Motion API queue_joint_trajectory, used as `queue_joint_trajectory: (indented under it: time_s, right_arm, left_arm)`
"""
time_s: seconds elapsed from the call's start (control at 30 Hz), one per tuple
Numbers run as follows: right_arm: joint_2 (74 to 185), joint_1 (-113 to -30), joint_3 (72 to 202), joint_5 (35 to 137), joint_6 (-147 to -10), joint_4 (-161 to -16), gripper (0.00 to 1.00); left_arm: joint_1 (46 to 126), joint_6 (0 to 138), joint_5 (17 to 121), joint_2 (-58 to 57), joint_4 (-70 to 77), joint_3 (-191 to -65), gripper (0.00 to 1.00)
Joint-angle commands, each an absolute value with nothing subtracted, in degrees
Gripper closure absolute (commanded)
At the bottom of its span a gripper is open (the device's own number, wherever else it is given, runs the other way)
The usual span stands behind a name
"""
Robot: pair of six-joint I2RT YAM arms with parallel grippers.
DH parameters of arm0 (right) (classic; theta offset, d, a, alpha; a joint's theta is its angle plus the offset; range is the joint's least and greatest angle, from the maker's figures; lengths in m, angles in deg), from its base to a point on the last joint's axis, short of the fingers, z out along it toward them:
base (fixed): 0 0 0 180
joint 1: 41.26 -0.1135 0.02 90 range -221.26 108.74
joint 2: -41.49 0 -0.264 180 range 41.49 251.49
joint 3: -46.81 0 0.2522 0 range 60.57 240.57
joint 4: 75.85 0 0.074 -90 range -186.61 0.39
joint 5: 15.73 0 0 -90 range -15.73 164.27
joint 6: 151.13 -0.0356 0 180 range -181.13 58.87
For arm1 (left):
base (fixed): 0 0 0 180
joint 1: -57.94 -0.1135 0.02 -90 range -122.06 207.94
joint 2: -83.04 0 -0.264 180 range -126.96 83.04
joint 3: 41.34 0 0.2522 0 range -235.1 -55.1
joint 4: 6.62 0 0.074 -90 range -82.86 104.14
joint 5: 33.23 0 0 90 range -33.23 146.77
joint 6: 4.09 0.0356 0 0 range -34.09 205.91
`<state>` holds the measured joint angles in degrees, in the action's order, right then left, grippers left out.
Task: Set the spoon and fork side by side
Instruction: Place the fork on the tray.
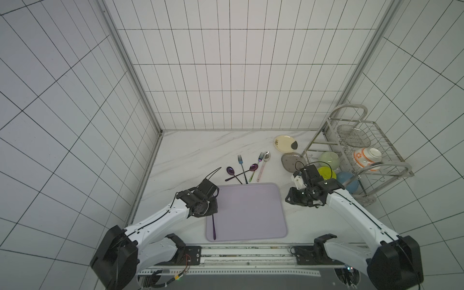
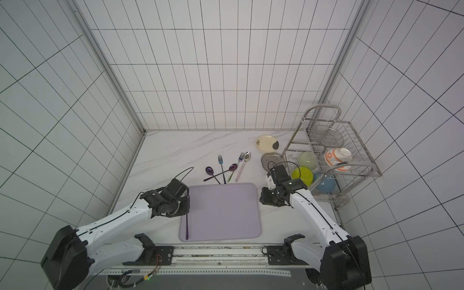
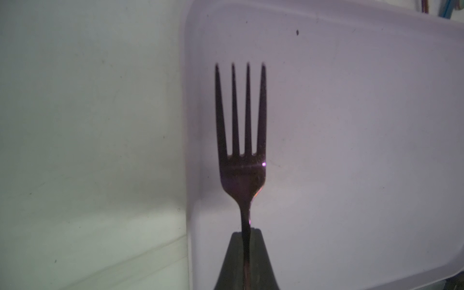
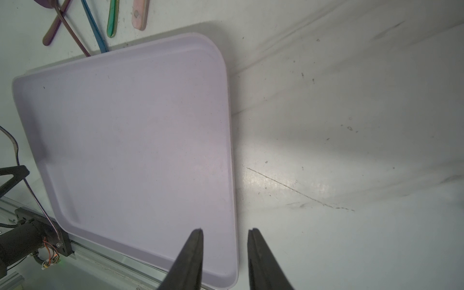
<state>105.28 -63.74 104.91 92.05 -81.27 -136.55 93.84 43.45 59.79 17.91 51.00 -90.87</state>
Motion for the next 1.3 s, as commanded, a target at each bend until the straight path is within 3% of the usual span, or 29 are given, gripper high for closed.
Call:
queue_joint_trajectory:
  time_s: [0.0, 0.57, 0.73, 1.27]
  right_arm:
    - [104.26, -63.80, 104.55, 92.62, -80.65, -136.59, 0.67]
    - [103.84, -63.85, 104.34, 92.29, -80.78, -136.20, 0.67]
    - [104.11, -63.82, 104.25, 92.19, -80.78, -136.10, 0.67]
    - [103.67, -63.84, 104.08, 91.55, -81.08, -135.85, 0.67]
  left_arm:
    - [94.06, 45.28, 57.19, 15.33, 46.98, -91.63, 1.00]
    - [94.12, 49.81, 54.24, 4.37, 47.96, -95.61, 1.00]
    - [94.28, 50.76, 54.48, 1.78, 47.58, -96.43, 0.96]
    - [98.11, 47.13, 53.00, 3.63, 50.58, -94.99, 0.88]
